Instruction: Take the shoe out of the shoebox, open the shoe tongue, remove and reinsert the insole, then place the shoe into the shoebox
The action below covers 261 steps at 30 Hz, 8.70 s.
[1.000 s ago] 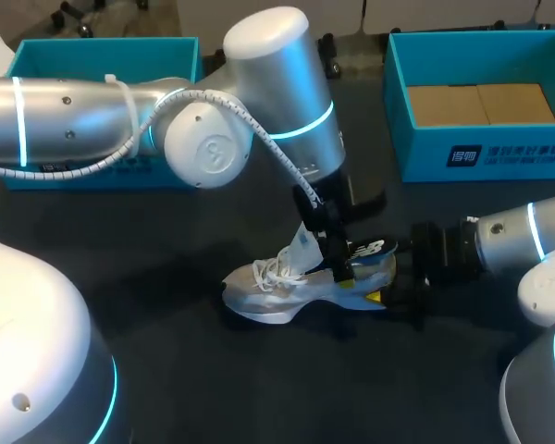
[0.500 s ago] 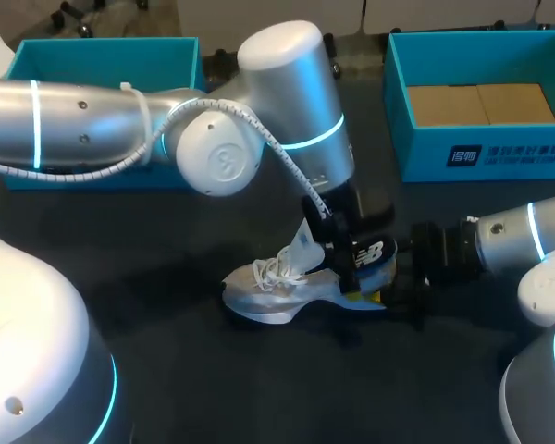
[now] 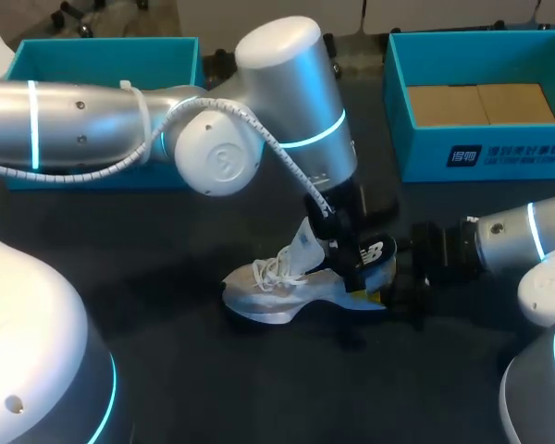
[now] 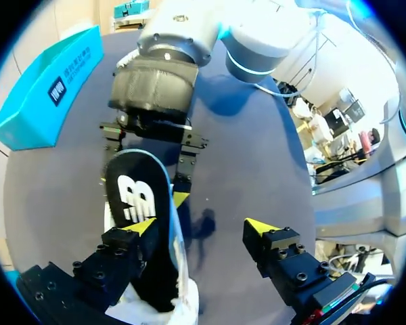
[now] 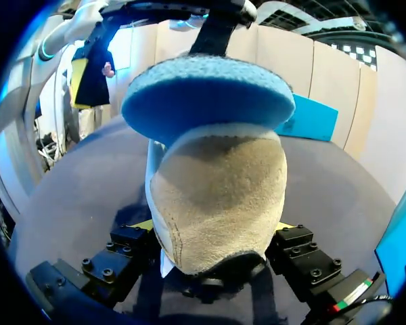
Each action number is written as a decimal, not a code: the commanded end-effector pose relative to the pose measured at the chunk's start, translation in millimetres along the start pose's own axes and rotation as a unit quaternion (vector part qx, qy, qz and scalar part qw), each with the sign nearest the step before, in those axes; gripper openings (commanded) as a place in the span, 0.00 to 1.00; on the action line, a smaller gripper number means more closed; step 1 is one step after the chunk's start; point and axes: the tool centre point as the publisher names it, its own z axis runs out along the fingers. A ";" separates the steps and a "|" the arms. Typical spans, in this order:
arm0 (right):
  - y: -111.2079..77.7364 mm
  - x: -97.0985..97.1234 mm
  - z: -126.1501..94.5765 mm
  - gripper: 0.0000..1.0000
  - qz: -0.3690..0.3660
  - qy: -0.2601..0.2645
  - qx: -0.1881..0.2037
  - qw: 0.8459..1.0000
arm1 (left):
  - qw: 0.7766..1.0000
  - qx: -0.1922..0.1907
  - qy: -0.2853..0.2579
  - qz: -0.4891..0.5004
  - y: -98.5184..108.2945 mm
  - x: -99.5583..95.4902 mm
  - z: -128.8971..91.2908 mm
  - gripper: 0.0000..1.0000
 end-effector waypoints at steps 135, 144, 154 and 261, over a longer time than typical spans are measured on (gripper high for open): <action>-0.6 0.5 1.9 0.00 0.000 -0.001 0.001 1.000 | 0.958 0.043 -0.283 -0.006 6.4 -37.3 -3.5 0.00; -0.6 0.5 1.9 0.00 0.000 -0.001 0.001 1.000 | 0.962 0.079 -0.260 0.031 2.0 -23.3 -17.0 0.00; -0.6 0.5 1.9 0.00 0.000 -0.001 0.001 1.000 | 0.970 0.091 -0.223 0.046 -3.8 -13.2 -12.5 0.02; -0.6 0.5 1.9 0.00 0.000 -0.001 0.001 1.000 | 0.971 0.202 -0.121 -0.048 -97.9 8.8 -111.2 0.00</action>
